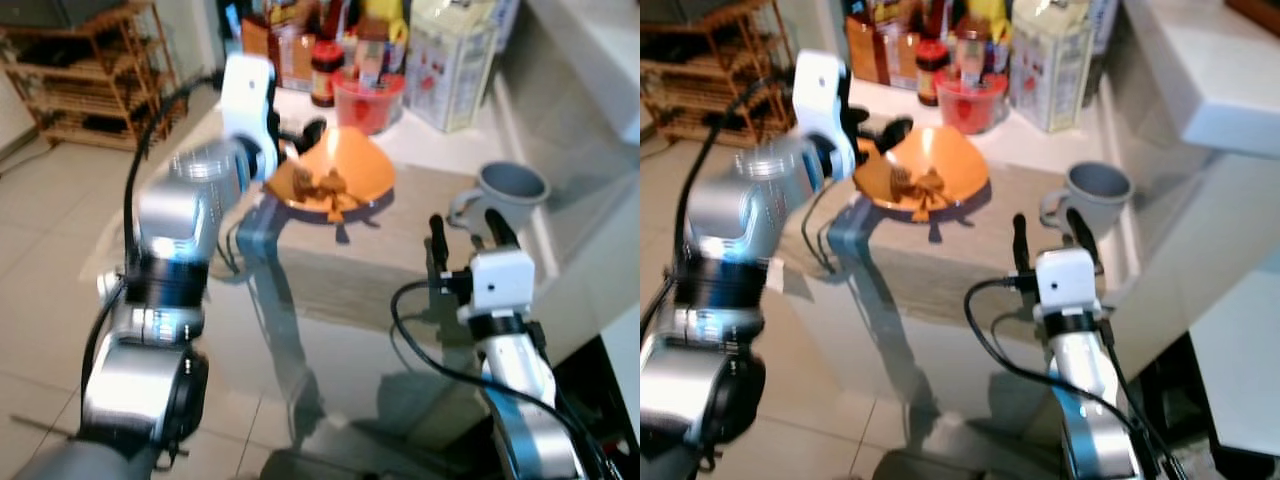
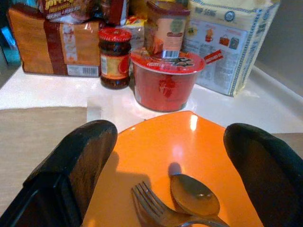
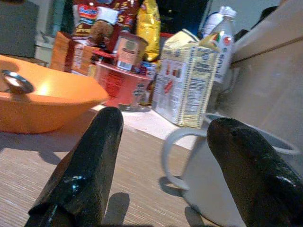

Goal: Setting the table

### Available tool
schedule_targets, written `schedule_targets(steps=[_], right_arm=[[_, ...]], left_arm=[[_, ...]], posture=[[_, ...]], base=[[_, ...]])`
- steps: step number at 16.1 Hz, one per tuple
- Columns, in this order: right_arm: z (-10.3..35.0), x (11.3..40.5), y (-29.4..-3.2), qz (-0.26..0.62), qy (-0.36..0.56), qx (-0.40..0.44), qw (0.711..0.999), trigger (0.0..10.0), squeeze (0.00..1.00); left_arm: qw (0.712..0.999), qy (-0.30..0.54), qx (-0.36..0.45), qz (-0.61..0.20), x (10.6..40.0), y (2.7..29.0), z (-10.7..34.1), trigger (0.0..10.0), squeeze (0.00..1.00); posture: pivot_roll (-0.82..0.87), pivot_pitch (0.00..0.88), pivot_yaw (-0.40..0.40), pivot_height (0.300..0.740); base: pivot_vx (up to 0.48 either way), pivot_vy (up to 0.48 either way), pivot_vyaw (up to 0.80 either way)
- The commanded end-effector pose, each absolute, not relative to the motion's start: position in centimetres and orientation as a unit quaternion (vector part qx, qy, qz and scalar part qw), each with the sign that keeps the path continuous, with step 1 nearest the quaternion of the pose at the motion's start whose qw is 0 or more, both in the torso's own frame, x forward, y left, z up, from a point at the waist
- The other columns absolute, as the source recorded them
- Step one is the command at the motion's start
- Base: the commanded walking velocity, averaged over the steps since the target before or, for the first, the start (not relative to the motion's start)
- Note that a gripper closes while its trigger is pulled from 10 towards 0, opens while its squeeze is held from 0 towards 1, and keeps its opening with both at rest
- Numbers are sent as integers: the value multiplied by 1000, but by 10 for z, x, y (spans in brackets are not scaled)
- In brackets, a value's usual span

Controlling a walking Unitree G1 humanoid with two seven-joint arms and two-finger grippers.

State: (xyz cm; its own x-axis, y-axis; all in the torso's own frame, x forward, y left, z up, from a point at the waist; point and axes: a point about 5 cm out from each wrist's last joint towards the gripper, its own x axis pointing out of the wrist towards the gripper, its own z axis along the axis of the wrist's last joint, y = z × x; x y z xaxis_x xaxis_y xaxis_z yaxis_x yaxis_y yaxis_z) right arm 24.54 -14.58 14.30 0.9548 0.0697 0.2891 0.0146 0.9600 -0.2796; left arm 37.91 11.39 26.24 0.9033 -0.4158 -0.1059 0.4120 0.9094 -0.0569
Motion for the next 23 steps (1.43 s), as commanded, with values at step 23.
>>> schedule_targets(steps=[23], right_arm=[[141, 240, -146, 19, -143, -147, 978, 10000, 0]], left_arm=[[962, 198, -138, -130, 377, 142, 225, 10000, 0]], posture=[[24, 0, 4, 740]], base=[[0, 0, 0]])
